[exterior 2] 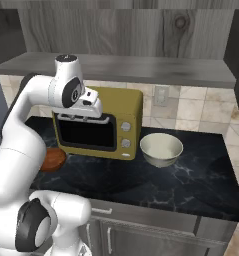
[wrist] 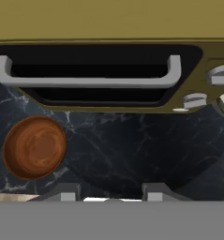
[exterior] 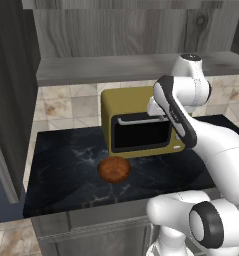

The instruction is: Pick up the bowls on the counter and stack them on top of one another in the open cabinet. Place the smaller bowl on top of the larger bowl.

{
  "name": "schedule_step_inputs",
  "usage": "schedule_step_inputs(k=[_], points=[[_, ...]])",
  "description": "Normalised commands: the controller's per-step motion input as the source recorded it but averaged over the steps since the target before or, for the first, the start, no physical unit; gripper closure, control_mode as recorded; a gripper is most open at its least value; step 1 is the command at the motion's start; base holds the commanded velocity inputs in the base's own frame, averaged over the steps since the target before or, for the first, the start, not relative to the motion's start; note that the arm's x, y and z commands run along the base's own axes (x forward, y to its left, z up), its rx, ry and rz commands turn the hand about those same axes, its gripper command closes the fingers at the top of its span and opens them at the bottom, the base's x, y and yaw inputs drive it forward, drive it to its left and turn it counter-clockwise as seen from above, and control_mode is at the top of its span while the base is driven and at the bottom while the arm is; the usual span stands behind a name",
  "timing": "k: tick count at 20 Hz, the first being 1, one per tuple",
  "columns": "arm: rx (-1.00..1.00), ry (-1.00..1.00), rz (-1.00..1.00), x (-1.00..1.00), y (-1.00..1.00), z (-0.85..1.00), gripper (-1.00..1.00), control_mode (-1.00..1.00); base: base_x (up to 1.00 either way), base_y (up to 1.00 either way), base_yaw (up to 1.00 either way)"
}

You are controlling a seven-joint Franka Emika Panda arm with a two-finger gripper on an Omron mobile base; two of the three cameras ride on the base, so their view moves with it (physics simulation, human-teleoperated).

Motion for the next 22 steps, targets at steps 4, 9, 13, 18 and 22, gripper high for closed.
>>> schedule_step_inputs(k=[4, 9, 13, 18, 22], points=[[0.00, 0.00, 0.00, 0.00, -0.04, 0.00, -1.00, -1.00, 0.00, 0.00, 0.00], [-0.01, 0.01, 0.00, -0.02, -0.08, 0.00, -1.00, -1.00, 0.00, 0.00, 0.00], [-0.03, 0.01, 0.00, -0.04, -0.10, -0.01, -1.00, -1.00, 0.00, 0.00, 0.00], [-0.01, 0.01, 0.00, -0.05, -0.12, -0.03, -1.00, -1.00, 0.00, 0.00, 0.00], [-0.01, 0.00, -0.03, -0.16, -0.12, -0.01, -1.00, -1.00, 0.00, 0.00, 0.00]])
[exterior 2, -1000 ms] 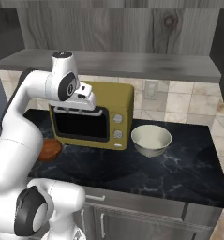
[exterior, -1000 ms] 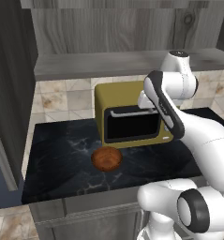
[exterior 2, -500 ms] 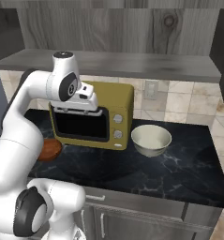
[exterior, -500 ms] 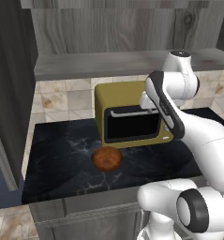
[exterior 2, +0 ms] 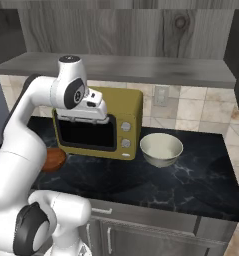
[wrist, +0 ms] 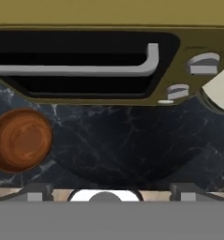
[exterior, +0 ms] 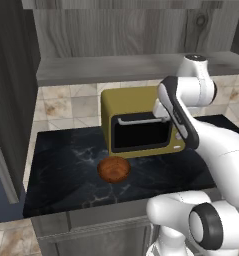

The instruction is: Pick up the bowls on the counter and stack them on top of one another in the open cabinet. Place the smaller bowl on top of the larger bowl.

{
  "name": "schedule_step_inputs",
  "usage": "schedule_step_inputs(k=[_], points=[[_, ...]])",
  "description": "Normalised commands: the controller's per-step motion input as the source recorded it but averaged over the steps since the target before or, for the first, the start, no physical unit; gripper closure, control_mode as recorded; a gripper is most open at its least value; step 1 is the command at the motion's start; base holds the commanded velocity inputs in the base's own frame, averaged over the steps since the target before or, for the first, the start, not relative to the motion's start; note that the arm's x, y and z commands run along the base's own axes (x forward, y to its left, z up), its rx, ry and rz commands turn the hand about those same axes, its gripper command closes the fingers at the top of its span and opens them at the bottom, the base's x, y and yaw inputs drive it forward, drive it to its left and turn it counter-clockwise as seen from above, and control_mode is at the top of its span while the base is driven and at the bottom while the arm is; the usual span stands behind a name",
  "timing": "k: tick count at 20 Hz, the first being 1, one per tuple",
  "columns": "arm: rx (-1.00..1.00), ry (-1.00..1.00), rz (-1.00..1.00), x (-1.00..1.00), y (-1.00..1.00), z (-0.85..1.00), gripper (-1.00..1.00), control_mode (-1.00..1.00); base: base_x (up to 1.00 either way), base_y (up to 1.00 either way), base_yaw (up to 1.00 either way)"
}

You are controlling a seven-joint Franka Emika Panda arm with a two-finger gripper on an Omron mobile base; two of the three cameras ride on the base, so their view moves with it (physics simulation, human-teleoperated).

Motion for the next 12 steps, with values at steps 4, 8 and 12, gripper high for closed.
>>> schedule_step_inputs(k=[4, 8, 12], points=[[0.00, 0.00, -0.07, -0.23, -0.15, -0.03, -1.00, -1.00, 0.00, 0.00, 0.00], [0.00, 0.00, -0.09, -0.23, -0.18, -0.07, -1.00, -1.00, 0.00, 0.00, 0.00], [0.00, 0.00, -0.11, -0.23, -0.20, -0.10, -1.00, -1.00, 0.00, 0.00, 0.00]])
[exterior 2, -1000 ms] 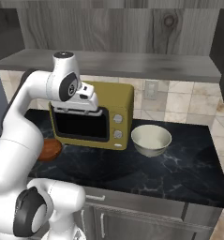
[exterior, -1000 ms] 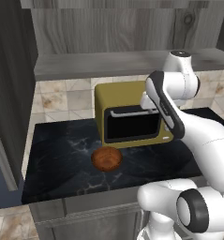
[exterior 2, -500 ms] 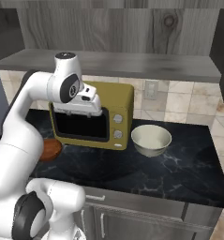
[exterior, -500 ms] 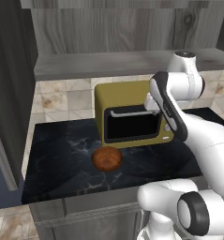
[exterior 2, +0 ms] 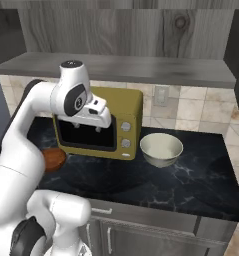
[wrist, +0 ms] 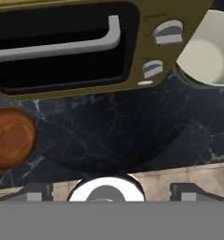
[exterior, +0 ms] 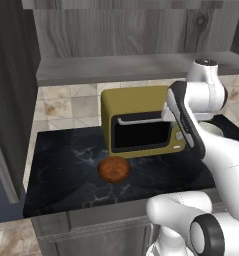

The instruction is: Pick up the bowls on the counter and stack them on top of one another in the open cabinet. Place the smaller bowl on top of the larger bowl.

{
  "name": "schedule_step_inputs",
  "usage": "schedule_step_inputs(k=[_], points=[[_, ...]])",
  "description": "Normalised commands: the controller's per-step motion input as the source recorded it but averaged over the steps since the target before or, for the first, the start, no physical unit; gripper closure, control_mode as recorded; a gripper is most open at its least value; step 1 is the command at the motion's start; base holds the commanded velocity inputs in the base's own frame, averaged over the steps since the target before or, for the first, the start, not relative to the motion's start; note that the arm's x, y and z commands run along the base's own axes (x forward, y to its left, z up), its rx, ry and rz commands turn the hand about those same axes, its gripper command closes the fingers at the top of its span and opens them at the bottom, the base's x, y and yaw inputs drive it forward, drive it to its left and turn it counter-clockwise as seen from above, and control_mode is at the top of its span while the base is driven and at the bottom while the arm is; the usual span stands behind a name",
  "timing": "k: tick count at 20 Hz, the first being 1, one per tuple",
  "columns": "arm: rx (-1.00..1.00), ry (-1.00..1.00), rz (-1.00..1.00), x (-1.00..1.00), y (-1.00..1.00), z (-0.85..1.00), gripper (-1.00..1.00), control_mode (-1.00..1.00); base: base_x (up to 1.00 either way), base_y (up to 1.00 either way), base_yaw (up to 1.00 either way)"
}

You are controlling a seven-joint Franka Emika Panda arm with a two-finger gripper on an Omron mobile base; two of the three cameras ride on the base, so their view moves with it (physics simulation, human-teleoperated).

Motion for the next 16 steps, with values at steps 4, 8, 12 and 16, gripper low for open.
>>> schedule_step_inputs(k=[4, 8, 12, 16], points=[[0.00, 0.00, -0.12, -0.22, -0.22, -0.08, -1.00, -1.00, 0.00, 0.00, 0.00], [0.00, 0.00, -0.12, -0.20, -0.22, -0.10, -1.00, -1.00, 0.00, 0.00, 0.00], [0.00, -0.04, -0.12, -0.17, -0.20, -0.04, -1.00, -1.00, 0.00, 0.00, 0.00], [0.00, -0.07, -0.11, -0.17, -0.17, 0.00, -1.00, -1.00, 0.00, 0.00, 0.00]])
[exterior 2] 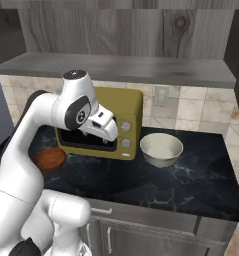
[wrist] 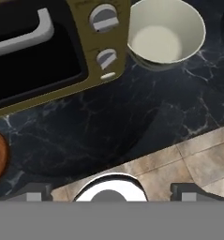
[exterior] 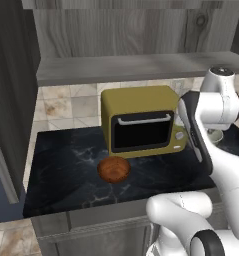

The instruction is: Pick up the bowls on the counter and stack them on top of one another in the open cabinet. Place the smaller bowl on top of the larger bowl.

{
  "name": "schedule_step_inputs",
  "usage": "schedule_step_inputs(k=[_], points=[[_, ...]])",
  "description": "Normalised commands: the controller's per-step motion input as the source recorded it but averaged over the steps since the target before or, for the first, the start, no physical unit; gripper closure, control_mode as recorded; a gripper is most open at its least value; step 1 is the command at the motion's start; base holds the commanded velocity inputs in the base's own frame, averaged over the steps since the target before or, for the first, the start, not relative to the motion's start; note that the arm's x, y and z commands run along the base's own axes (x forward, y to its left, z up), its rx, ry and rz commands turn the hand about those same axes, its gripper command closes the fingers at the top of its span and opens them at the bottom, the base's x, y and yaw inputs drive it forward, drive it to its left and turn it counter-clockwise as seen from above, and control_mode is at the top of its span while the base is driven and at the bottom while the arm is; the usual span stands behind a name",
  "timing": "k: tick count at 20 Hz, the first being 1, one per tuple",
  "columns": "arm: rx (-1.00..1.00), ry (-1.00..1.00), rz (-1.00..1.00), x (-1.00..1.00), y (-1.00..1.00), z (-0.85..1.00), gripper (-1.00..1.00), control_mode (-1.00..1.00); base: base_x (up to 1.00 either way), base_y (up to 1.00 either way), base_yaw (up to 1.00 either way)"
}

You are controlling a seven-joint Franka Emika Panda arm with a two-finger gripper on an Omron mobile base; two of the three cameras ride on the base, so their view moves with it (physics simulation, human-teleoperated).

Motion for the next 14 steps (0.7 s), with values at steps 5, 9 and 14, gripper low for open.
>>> schedule_step_inputs(k=[5, 9, 14], points=[[0.00, -0.06, -0.12, -0.11, -0.18, 0.00, -1.00, -1.00, 0.00, 0.00, 0.00], [0.00, -0.06, -0.11, -0.04, -0.24, -0.01, -1.00, -1.00, 0.00, 0.00, 0.00], [0.03, -0.06, -0.11, -0.02, -0.23, -0.04, -1.00, -1.00, 0.00, 0.00, 0.00]])
